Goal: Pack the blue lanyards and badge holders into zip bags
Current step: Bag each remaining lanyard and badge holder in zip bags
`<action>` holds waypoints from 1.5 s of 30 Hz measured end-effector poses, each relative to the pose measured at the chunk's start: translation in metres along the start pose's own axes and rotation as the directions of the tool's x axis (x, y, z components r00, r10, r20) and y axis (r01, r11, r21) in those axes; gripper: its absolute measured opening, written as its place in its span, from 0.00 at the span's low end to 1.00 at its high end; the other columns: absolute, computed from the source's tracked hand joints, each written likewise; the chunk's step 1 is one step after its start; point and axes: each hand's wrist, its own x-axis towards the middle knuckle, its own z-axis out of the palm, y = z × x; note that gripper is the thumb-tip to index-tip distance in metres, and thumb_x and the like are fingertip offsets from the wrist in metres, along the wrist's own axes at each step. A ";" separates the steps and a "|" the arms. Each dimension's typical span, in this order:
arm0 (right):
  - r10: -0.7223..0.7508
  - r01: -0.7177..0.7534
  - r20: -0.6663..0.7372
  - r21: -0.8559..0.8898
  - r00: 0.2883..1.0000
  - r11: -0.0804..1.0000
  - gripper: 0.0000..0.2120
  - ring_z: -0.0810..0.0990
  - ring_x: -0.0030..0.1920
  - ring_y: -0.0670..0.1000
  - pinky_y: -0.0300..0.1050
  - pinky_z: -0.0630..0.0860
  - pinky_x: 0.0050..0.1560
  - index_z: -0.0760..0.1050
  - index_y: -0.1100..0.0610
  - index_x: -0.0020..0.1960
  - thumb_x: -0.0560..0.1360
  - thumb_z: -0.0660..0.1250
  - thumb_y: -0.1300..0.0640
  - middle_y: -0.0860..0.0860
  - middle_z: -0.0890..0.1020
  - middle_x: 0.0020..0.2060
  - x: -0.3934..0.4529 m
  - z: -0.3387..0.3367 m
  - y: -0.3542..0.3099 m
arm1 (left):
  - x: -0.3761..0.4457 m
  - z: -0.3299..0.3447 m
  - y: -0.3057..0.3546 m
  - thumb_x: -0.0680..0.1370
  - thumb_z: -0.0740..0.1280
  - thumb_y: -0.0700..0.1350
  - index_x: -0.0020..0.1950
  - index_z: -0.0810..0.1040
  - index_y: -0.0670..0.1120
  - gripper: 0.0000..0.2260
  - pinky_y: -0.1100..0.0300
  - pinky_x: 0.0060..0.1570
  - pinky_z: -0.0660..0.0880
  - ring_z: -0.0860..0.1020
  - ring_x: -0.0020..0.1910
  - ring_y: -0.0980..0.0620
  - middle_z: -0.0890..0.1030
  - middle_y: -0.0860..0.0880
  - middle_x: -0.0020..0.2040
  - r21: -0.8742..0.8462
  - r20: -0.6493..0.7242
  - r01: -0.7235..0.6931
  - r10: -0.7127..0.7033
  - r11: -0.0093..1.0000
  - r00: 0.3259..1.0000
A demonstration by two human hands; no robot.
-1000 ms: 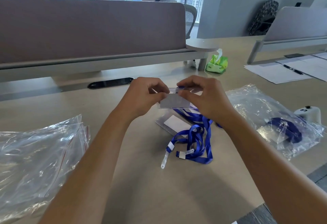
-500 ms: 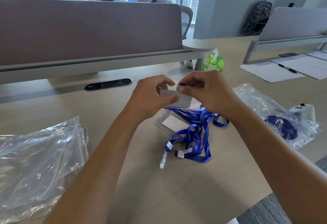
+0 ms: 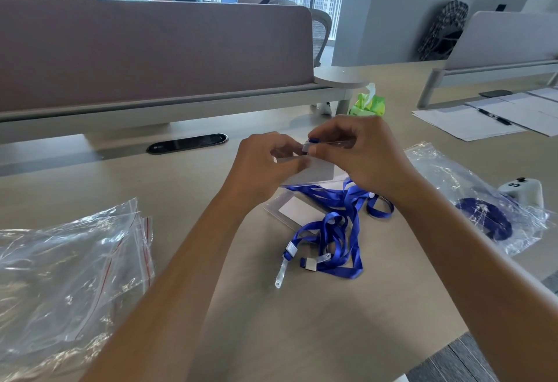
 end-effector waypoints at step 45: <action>0.130 -0.126 -0.073 0.062 0.989 0.990 0.04 0.83 0.32 0.43 0.36 0.78 0.39 0.81 0.54 0.49 0.81 0.68 0.59 0.46 0.83 0.34 0.007 -0.005 -0.014 | -0.003 -0.017 0.012 0.77 0.73 0.51 0.55 0.86 0.49 0.09 0.58 0.47 0.78 0.79 0.43 0.51 0.83 0.51 0.48 0.507 0.171 -0.181 0.108 0.843 0.979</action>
